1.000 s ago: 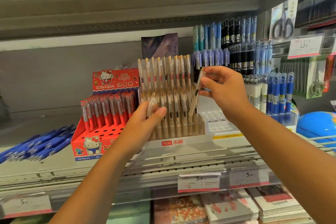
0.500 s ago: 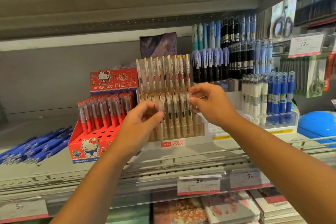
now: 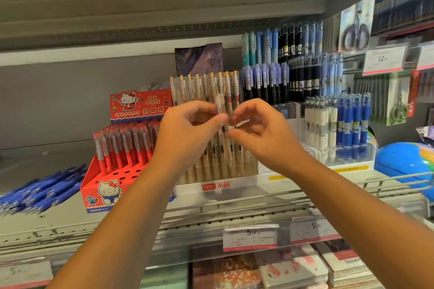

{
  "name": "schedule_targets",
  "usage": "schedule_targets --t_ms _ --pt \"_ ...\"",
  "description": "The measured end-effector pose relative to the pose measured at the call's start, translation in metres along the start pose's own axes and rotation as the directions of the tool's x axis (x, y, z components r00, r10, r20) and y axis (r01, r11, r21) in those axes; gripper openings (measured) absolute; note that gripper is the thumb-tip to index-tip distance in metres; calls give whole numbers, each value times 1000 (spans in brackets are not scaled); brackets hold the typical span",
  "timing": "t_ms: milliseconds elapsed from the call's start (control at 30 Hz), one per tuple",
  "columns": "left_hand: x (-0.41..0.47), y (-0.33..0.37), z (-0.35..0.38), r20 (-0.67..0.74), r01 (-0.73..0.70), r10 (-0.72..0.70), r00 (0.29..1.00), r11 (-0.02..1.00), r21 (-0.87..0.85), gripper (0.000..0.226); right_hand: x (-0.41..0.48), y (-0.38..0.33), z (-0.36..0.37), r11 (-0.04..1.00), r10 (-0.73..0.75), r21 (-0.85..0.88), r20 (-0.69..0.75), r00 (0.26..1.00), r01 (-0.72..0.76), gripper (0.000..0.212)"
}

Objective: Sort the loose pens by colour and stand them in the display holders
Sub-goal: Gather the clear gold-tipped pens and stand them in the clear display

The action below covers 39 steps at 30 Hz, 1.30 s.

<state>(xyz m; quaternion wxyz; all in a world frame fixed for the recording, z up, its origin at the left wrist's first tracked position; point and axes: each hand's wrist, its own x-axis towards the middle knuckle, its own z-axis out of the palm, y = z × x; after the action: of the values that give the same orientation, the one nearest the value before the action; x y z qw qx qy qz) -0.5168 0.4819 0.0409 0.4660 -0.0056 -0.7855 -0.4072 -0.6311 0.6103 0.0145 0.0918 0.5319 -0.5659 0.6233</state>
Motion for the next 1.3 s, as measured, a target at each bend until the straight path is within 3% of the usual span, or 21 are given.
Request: schedule_targets --t_ms 167,233,333,400,533,633,833,933,1100,1300 --pt "16 17 22 82 -64 65 994 998 -13 9 0 -6 -2 998 9 64 -62 998 -5 32" --pt "23 14 22 111 -119 103 988 982 147 17 2 -5 -11 999 33 31 -97 995 -30 38" --pt "37 0 13 263 -259 128 956 788 559 55 2 4 -24 990 97 -90 -146 985 -111 57" --pt "41 -11 5 367 -309 31 930 607 732 78 2 11 -29 972 119 -181 -179 977 -152 75" --pt "40 -36 -2 418 -330 -99 903 462 823 97 5 23 -27 926 104 -336 -207 973 -171 81" --pt "38 -49 -5 424 -368 -59 904 400 840 98 8 30 -19 917 100 -363 -192 976 -166 78" --pt "39 -55 -4 429 -402 15 903 380 833 97 7 38 -9 868 109 -469 -139 984 -162 73" --pt "38 -57 -5 426 -406 30 904 367 837 96 2 40 -8 813 103 -566 -93 990 -138 61" --pt "38 -57 -3 418 -398 29 908 369 840 95 0 39 -13 812 180 -539 -137 974 -225 39" --pt "38 -50 -1 430 -394 -12 903 379 837 94 -5 31 -14 783 241 -566 -104 965 -257 45"
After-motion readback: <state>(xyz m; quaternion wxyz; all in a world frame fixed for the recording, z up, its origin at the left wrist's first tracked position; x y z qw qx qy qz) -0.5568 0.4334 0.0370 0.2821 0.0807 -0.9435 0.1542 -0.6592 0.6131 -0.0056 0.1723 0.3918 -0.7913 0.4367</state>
